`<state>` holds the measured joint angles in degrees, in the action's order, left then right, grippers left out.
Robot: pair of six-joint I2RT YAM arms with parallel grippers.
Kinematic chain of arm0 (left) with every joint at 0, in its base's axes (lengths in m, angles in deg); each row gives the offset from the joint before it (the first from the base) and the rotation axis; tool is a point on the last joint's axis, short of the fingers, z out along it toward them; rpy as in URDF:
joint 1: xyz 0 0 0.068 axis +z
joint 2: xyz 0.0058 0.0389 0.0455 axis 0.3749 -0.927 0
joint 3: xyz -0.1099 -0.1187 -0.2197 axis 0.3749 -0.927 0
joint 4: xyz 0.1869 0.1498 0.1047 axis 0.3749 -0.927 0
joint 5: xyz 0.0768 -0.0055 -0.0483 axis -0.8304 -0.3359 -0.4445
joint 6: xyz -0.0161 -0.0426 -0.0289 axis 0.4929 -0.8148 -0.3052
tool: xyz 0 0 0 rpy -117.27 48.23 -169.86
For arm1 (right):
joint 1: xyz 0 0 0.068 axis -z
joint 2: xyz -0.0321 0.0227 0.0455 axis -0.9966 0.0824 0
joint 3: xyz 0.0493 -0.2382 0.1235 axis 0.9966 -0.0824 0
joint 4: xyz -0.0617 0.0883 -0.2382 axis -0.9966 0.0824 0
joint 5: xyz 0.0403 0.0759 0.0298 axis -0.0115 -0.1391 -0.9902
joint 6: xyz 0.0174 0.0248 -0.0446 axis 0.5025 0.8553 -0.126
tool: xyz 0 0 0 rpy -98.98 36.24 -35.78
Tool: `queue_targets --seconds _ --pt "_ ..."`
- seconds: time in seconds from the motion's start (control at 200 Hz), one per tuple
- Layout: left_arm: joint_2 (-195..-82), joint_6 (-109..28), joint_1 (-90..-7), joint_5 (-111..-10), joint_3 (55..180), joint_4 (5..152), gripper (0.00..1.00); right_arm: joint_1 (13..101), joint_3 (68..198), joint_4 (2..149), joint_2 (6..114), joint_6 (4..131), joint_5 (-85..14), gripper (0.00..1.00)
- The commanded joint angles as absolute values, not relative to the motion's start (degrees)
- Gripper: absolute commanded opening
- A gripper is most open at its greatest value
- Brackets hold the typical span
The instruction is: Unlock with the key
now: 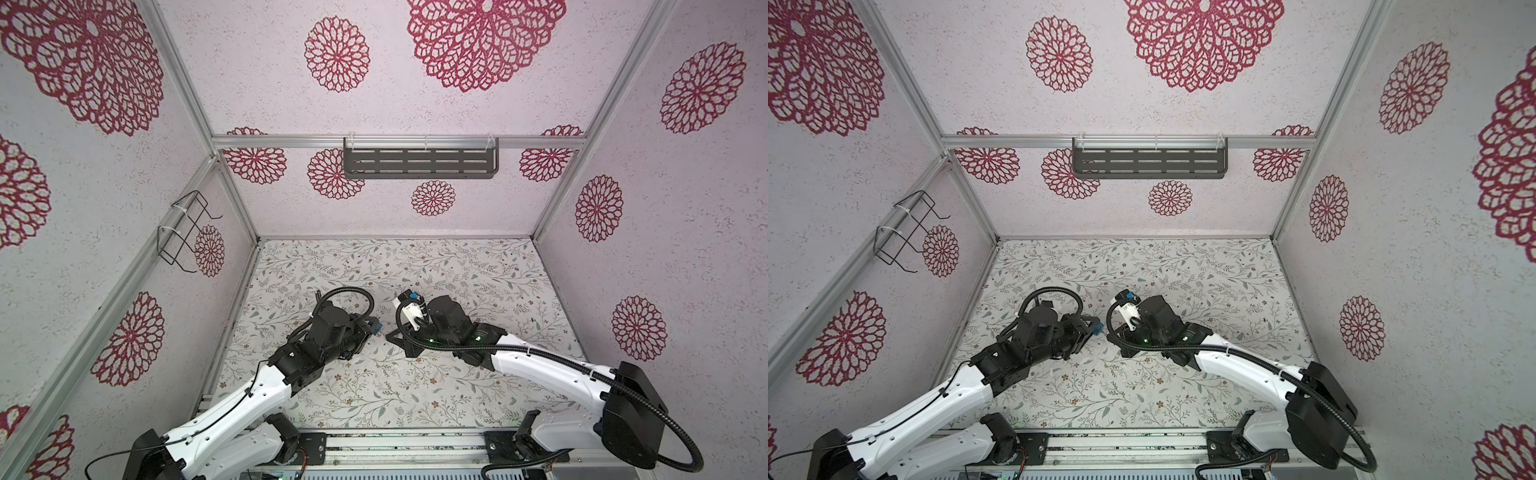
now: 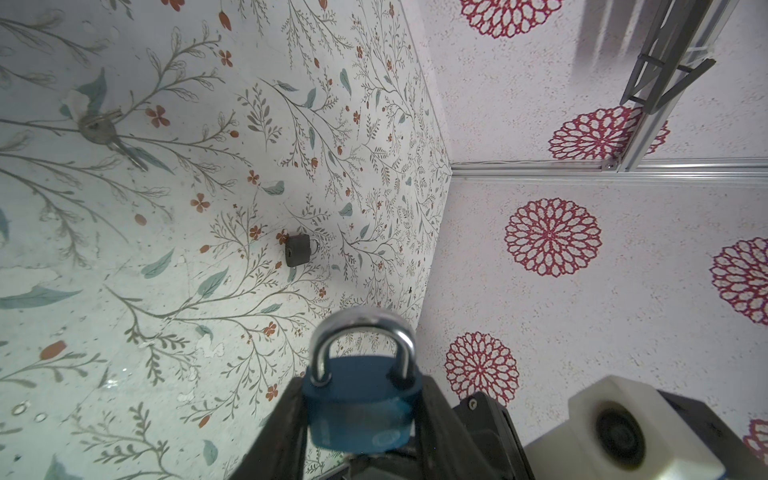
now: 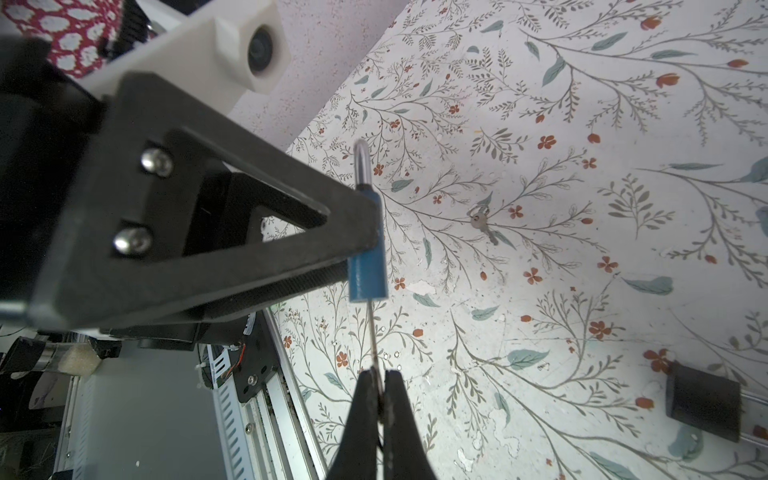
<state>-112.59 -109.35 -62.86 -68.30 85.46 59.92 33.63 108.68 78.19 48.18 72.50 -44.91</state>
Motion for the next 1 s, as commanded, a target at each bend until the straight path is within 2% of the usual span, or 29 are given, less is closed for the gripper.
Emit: queue_targets --seconds 0.0,0.345,0.565,0.881,0.996 --pt "-112.79 -109.45 -62.93 -65.09 87.73 64.29 0.0 33.17 112.34 79.48 48.44 70.12 -41.89 0.0" --pt "-109.89 -108.63 -61.68 -67.74 87.4 60.92 0.0 34.5 111.5 81.44 47.28 70.44 -38.13 0.0" --pt "-109.23 -108.37 -61.37 -67.8 87.64 60.47 0.0 34.58 111.0 81.66 46.92 68.79 -40.24 0.0" --pt "-109.26 -110.15 -62.29 -66.26 86.86 64.63 0.0 36.09 110.32 75.5 47.87 79.14 -48.48 0.0" --pt "-108.52 -110.39 -63.49 -66.42 86.98 65.41 0.0 37.07 110.88 76.54 48.67 80.27 -48.62 0.0"
